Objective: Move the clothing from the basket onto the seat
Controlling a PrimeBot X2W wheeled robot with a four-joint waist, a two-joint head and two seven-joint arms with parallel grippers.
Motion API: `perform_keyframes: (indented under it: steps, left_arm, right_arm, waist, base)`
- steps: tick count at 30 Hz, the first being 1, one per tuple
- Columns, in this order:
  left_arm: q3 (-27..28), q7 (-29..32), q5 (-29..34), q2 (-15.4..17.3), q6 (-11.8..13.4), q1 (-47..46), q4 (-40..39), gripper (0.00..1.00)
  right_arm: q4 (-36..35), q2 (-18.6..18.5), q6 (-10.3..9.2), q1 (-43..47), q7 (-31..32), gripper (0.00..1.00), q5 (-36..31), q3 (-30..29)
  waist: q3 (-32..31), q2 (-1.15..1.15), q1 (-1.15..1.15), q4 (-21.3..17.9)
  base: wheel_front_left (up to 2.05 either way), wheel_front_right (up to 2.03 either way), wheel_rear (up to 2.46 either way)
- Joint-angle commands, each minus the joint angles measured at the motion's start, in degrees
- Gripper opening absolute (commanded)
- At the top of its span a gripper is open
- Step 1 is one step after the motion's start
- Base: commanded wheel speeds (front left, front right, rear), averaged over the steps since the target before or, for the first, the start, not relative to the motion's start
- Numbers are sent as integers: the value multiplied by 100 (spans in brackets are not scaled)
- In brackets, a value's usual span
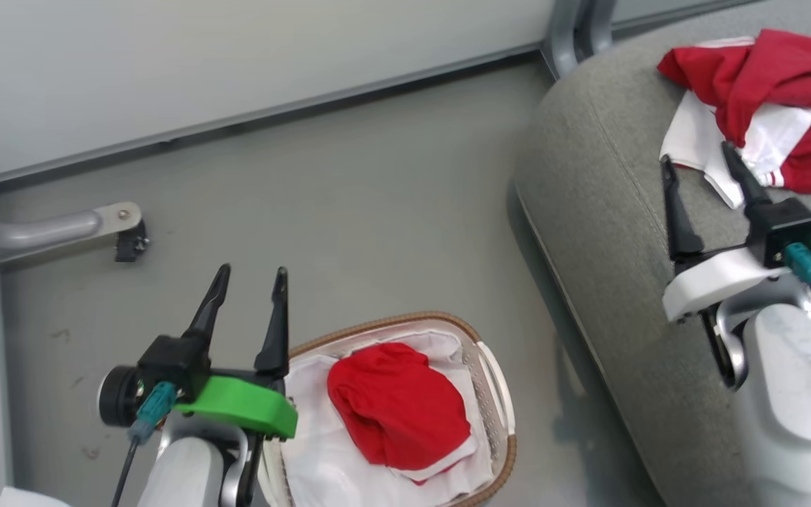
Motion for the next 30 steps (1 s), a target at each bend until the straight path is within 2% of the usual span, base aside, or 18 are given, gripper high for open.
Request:
perform_keyframes:
  steps: [1, 8, 16, 30]
  left_arm:
    - [112, -3, -27, 0, 31, 177, -17, 100]
    - [534, -3, -223, -13, 87, 652, -77, 100]
    - [599, -3, -410, -11, 123, 1026, -73, 100]
    - [557, -3, -382, -10, 131, 1244, 74, 100]
  right_arm:
    - [-64, 66, -7, 166, -10, 100, 43, 48]
    - [-306, 355, -8, 758, -10, 100, 270, 249]
    - [-343, 378, -8, 1577, -10, 100, 786, 304]
    - [-335, 382, -7, 2077, -10, 100, 807, 503]
  waist:
    - [-422, 0, 0, 400]
    - [-645, 0, 0, 628]
    - [-944, 0, 0, 906]
    - [-1174, 0, 0, 849]
  base:
    - [0, 0, 0]
    - [0, 0, 0]
    - [0, 0, 0]
    - [0, 0, 0]
